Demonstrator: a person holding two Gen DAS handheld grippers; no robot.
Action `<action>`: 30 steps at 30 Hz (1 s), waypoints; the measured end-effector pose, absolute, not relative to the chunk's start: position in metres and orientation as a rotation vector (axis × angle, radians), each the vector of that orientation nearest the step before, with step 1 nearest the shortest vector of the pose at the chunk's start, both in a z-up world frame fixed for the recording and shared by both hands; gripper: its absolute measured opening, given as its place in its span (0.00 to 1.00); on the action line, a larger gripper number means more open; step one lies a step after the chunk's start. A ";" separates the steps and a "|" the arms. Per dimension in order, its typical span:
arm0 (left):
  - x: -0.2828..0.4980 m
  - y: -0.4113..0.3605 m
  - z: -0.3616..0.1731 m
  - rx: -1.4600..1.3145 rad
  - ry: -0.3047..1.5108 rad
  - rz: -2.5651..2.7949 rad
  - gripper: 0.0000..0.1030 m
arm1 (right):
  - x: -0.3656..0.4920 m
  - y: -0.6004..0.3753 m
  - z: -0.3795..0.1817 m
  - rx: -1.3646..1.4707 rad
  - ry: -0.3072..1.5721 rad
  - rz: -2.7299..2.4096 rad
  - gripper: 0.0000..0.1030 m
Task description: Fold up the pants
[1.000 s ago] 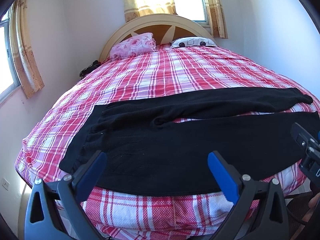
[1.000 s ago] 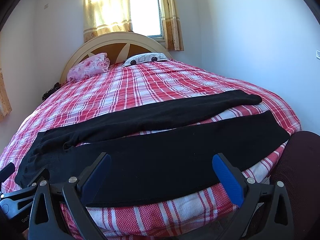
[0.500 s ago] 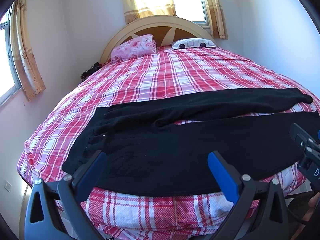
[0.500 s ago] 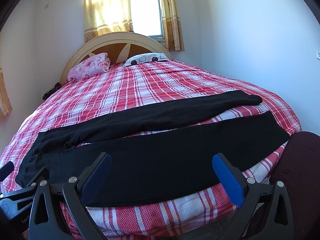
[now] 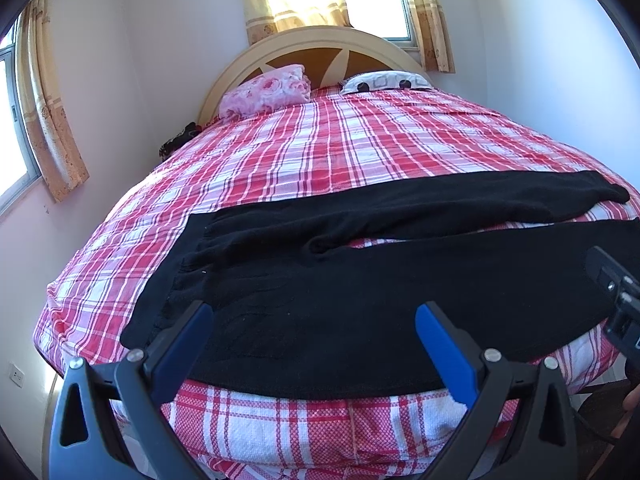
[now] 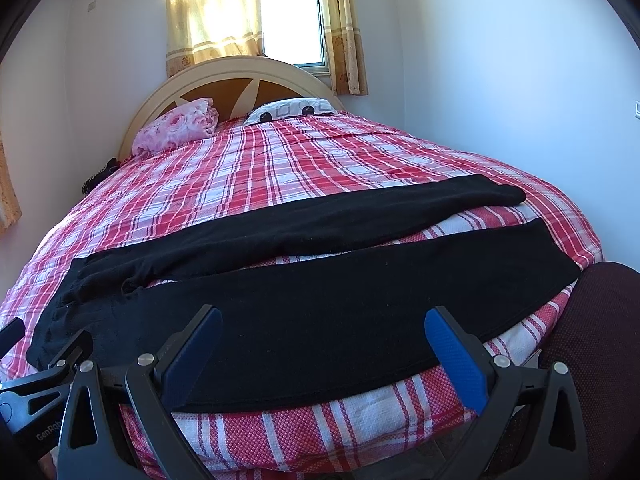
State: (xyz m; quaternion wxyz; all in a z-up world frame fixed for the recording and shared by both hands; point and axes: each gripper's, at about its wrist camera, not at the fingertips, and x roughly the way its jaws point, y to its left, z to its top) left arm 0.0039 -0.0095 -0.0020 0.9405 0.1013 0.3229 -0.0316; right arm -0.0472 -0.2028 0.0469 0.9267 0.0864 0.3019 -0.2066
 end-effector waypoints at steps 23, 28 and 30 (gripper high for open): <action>0.079 0.038 -0.012 0.170 0.756 -0.001 1.00 | 0.038 -0.192 0.055 0.119 0.692 -0.276 0.99; 0.116 0.070 -0.025 0.134 0.843 0.055 1.00 | 0.096 -0.169 0.059 0.015 0.694 -0.106 0.99; 0.128 0.077 -0.029 0.137 0.856 0.075 1.00 | 0.125 -0.159 0.055 -0.018 0.723 -0.048 0.99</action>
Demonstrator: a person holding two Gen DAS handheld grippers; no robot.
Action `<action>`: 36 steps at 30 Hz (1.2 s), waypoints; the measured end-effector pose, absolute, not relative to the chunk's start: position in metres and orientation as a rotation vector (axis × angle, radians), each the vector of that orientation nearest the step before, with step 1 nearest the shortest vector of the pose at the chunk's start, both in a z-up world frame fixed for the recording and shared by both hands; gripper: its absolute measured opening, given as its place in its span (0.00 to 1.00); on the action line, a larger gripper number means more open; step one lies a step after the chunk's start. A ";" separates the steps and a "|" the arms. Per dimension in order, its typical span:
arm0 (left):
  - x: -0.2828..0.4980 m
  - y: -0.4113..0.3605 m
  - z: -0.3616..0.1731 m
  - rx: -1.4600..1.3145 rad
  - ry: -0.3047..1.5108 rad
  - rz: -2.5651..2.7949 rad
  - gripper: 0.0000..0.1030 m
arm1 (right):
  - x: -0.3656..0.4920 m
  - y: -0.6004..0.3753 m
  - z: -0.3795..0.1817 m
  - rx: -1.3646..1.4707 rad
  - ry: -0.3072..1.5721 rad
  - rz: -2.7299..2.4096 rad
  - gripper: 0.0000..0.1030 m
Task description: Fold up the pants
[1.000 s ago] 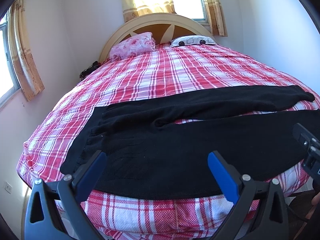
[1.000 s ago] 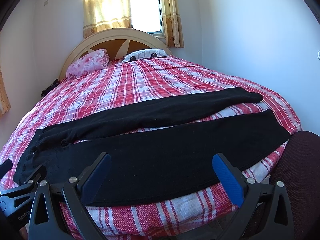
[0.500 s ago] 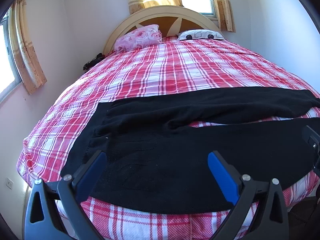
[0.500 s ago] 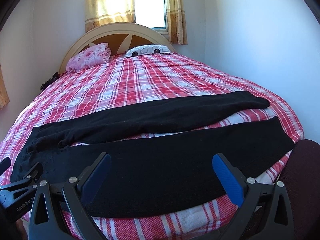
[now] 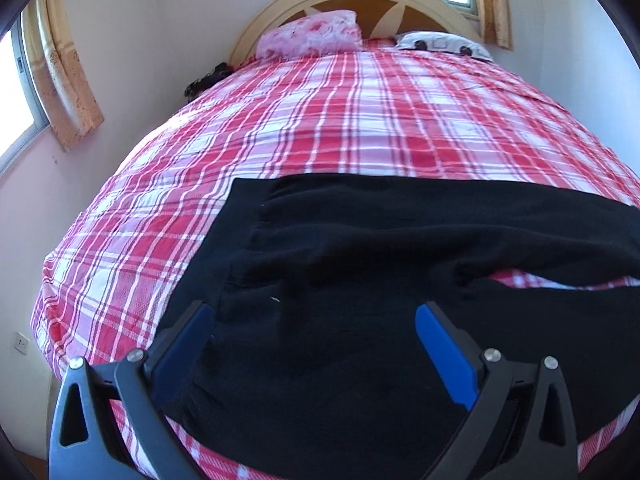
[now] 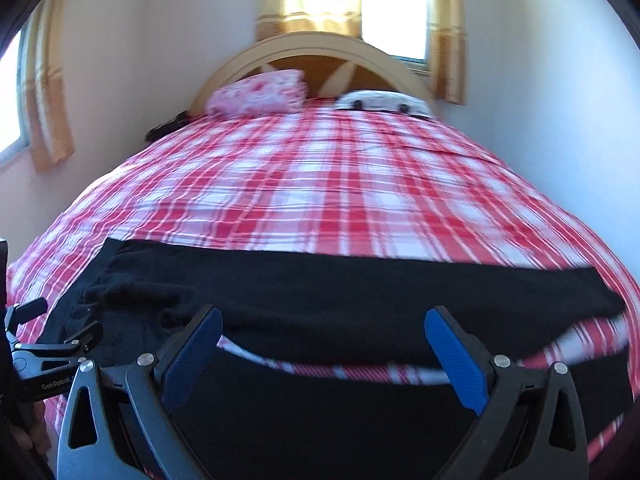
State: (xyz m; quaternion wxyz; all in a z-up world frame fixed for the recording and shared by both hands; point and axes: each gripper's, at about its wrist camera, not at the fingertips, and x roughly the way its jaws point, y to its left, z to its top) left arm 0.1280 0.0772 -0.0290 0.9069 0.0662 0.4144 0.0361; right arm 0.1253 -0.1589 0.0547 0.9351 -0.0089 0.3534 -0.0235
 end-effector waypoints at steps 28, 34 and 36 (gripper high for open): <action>0.228 0.102 -0.067 0.108 0.996 0.124 0.96 | 0.323 -0.060 -0.025 -0.116 1.020 0.331 0.76; 0.231 0.108 -0.074 0.084 1.008 0.111 0.96 | 0.334 -0.026 -0.042 -0.218 1.069 0.375 0.76; 0.230 0.108 -0.075 0.088 1.007 0.110 0.97 | 0.336 -0.017 -0.054 -0.259 1.114 0.373 0.76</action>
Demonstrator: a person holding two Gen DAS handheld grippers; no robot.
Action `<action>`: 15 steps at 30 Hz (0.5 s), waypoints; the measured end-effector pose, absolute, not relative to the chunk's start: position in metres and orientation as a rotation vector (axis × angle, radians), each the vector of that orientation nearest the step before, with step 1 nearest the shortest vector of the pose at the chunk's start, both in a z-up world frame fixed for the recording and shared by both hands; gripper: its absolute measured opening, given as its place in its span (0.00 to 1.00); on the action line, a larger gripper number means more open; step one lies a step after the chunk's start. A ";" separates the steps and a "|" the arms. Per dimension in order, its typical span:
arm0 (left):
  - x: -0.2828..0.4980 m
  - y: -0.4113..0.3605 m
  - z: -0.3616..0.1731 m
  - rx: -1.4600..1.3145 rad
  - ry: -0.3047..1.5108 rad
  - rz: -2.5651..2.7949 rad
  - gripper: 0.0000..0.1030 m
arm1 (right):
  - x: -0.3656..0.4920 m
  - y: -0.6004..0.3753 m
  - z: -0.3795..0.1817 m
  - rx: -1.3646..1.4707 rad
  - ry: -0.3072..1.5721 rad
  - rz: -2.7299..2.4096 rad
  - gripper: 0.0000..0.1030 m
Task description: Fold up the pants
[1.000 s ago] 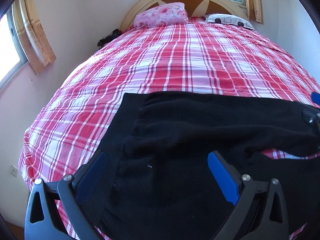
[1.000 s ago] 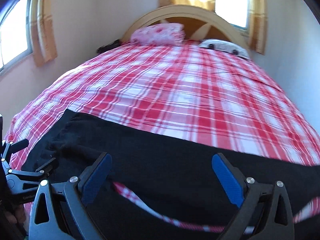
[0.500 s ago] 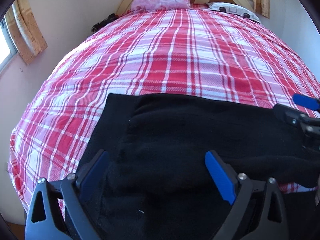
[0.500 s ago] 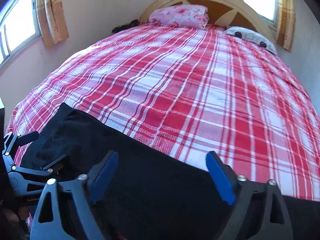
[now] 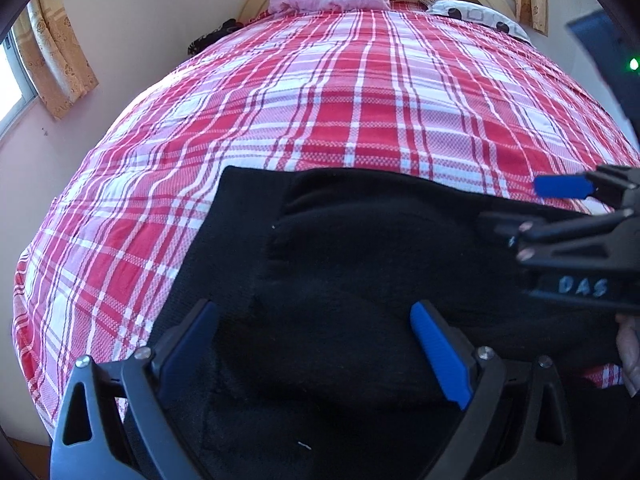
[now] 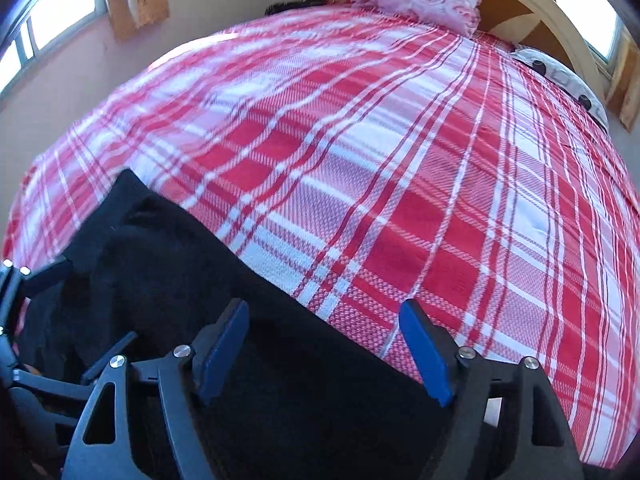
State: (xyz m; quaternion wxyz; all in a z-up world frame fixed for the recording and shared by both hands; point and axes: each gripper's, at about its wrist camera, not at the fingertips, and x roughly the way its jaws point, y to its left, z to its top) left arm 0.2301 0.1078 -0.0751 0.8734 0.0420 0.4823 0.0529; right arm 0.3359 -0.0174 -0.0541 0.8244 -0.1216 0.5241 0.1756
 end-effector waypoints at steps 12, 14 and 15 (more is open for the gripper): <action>0.226 0.113 -0.071 0.090 1.002 0.107 0.96 | 0.314 -0.007 -0.047 -0.254 1.111 0.504 0.06; 0.220 0.118 -0.066 0.086 0.996 0.100 0.96 | 0.309 -0.010 -0.041 -0.227 1.084 0.507 0.06; 0.214 0.122 -0.063 0.078 0.986 0.088 0.96 | 0.307 -0.013 -0.036 -0.201 1.069 0.511 0.06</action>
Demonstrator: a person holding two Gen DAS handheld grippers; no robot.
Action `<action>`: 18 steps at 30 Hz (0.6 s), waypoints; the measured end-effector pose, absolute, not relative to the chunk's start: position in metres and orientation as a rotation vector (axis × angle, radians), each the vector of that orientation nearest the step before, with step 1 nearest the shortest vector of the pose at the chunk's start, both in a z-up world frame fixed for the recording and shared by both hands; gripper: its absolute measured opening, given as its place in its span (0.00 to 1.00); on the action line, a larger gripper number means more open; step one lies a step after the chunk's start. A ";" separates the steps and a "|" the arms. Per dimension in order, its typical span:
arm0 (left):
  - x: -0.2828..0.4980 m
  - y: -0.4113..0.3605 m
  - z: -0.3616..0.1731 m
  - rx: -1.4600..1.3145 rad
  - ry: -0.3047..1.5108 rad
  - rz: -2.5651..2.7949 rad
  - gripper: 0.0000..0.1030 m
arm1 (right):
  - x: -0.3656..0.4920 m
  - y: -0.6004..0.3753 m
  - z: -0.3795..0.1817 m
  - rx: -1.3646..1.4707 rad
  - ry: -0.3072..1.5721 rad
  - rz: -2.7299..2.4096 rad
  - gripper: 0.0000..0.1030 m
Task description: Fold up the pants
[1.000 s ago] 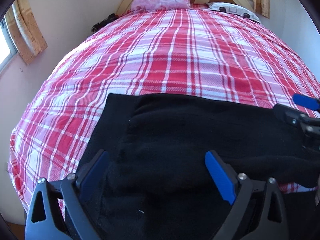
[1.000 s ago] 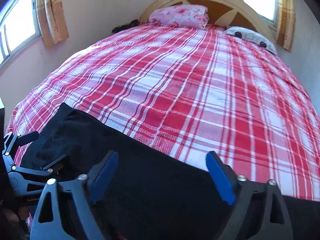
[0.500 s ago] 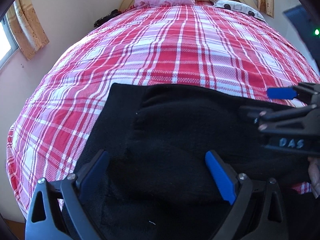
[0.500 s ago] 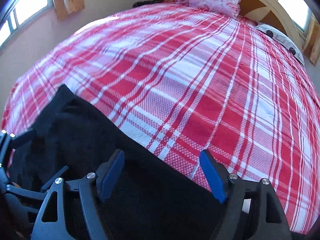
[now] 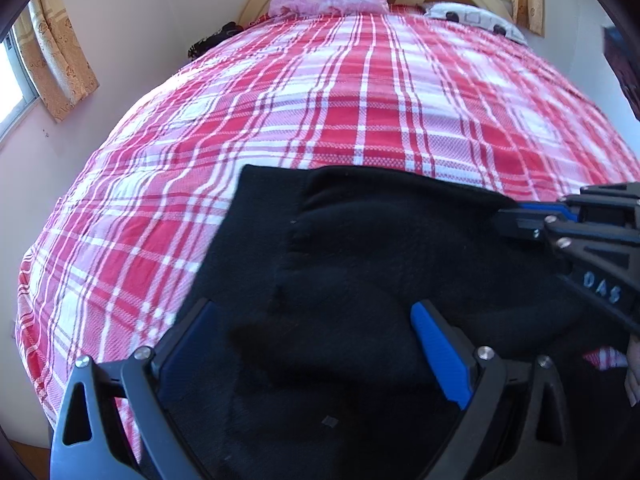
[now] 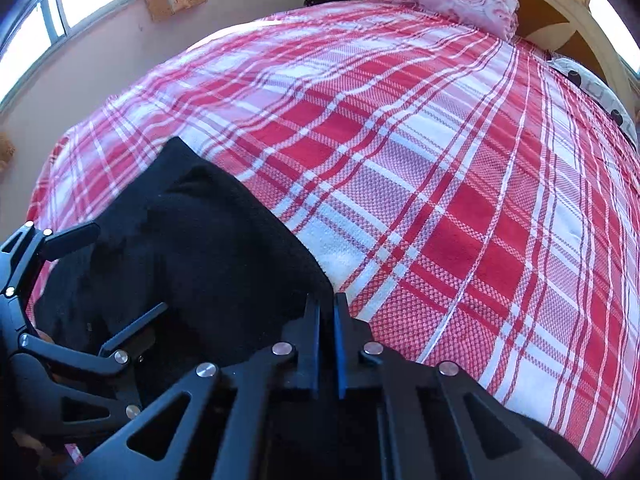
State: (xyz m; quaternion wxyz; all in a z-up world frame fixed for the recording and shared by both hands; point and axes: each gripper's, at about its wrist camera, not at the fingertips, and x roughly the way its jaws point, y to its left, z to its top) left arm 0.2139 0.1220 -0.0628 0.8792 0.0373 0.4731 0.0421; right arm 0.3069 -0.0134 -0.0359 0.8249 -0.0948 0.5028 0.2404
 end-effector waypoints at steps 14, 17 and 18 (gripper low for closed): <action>0.163 0.169 -0.021 -0.123 0.857 -0.081 0.97 | 0.186 0.003 -0.002 -0.249 0.843 0.579 0.06; 0.183 0.165 -0.018 -0.218 0.867 -0.155 0.97 | 0.179 0.002 -0.010 -0.241 0.843 0.567 0.06; 0.187 0.162 -0.018 -0.231 0.872 -0.165 0.97 | 0.179 0.001 -0.012 -0.234 0.841 0.561 0.06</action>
